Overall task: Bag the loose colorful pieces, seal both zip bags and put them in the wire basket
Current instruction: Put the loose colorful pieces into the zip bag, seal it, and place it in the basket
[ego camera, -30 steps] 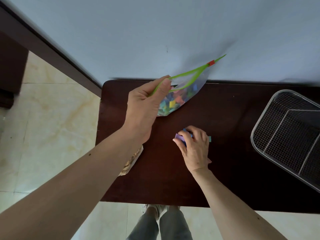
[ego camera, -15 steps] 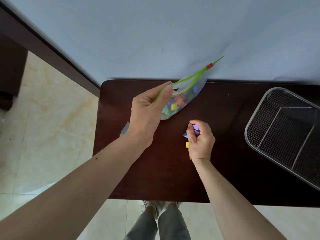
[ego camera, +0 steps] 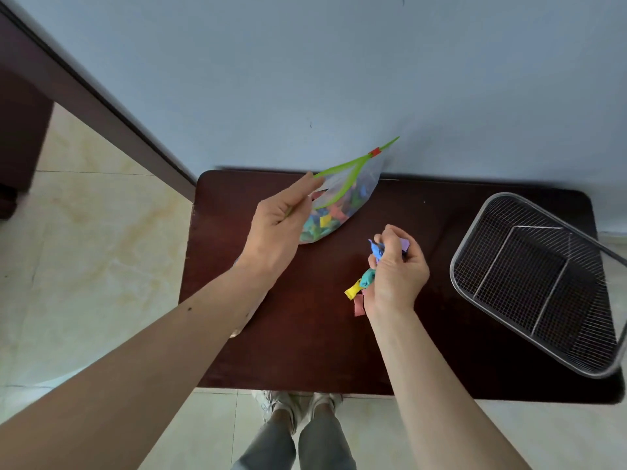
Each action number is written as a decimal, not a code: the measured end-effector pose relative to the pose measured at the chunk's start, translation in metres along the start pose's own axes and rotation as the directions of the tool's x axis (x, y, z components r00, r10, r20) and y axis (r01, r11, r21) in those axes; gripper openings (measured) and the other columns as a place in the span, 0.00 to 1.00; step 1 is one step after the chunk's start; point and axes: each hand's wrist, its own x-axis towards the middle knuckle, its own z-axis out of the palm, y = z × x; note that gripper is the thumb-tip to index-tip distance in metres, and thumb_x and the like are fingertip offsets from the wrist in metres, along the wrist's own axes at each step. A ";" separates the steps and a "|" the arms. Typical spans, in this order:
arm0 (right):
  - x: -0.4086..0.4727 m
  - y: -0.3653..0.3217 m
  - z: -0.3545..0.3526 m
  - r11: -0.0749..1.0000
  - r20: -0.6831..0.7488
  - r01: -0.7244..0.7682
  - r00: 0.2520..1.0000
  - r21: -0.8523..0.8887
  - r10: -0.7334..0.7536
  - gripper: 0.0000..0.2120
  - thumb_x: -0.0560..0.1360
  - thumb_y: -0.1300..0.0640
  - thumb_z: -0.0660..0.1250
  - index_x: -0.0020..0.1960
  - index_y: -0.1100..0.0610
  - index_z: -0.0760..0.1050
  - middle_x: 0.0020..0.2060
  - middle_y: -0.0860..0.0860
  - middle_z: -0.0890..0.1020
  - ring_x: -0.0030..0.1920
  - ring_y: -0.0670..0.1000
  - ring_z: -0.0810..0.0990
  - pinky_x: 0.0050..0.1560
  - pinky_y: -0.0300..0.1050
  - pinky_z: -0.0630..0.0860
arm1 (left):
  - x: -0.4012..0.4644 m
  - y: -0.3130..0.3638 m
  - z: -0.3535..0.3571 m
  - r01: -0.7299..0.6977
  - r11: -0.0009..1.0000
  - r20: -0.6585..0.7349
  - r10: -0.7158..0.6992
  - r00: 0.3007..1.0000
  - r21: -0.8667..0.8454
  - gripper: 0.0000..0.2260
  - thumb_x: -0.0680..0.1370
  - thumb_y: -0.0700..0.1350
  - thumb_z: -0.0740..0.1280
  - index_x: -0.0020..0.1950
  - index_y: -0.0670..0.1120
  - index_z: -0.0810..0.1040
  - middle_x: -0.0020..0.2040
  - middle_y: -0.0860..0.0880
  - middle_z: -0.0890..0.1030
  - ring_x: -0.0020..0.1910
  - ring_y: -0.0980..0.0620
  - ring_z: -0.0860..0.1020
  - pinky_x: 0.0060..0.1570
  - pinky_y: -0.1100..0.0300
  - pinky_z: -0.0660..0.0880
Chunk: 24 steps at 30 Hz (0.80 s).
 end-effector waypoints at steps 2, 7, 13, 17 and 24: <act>-0.005 -0.011 0.008 0.998 0.029 -0.022 0.999 0.063 0.020 0.02 0.75 0.63 0.68 0.45 0.57 0.80 0.36 0.52 0.81 0.38 0.47 0.78 0.33 0.37 0.71 | -0.001 0.002 -0.002 0.019 1.000 -0.003 -0.019 1.000 0.001 0.17 0.81 0.34 0.60 0.68 0.43 0.74 0.66 0.54 0.77 0.64 0.66 0.74 0.67 0.71 0.66; -0.016 -0.044 0.036 0.969 0.135 -0.060 0.991 0.239 0.028 0.03 0.76 0.65 0.66 0.45 0.60 0.77 0.33 0.53 0.77 0.29 0.46 0.71 0.27 0.37 0.66 | -0.002 -0.001 -0.004 0.076 0.993 -0.011 -0.078 0.997 -0.087 0.21 0.78 0.33 0.65 0.70 0.44 0.73 0.68 0.52 0.76 0.65 0.63 0.74 0.59 0.73 0.71; -0.029 -0.066 0.077 0.919 0.220 -0.075 0.975 0.387 -0.013 0.01 0.76 0.66 0.65 0.45 0.63 0.74 0.31 0.53 0.75 0.27 0.47 0.67 0.26 0.39 0.64 | -0.010 -0.002 0.004 0.140 0.976 -0.009 -0.143 0.990 -0.165 0.25 0.75 0.28 0.64 0.70 0.45 0.72 0.64 0.52 0.79 0.66 0.59 0.75 0.69 0.58 0.69; -0.031 -0.060 0.089 0.926 0.201 -0.048 0.979 0.374 -0.030 0.01 0.76 0.65 0.66 0.47 0.62 0.76 0.35 0.54 0.78 0.34 0.49 0.72 0.29 0.38 0.67 | -0.014 0.000 0.008 0.158 0.976 0.017 -0.158 0.987 -0.148 0.26 0.74 0.31 0.67 0.70 0.47 0.73 0.67 0.49 0.78 0.67 0.53 0.75 0.70 0.49 0.70; -0.027 -0.040 0.089 0.949 0.183 0.071 0.974 0.306 -0.132 0.05 0.74 0.66 0.68 0.42 0.58 0.78 0.33 0.52 0.80 0.30 0.45 0.77 0.38 0.43 0.75 | -0.022 0.008 0.012 0.103 0.988 0.022 -0.102 0.995 -0.114 0.24 0.77 0.30 0.64 0.71 0.48 0.71 0.58 0.61 0.81 0.59 0.65 0.78 0.60 0.68 0.73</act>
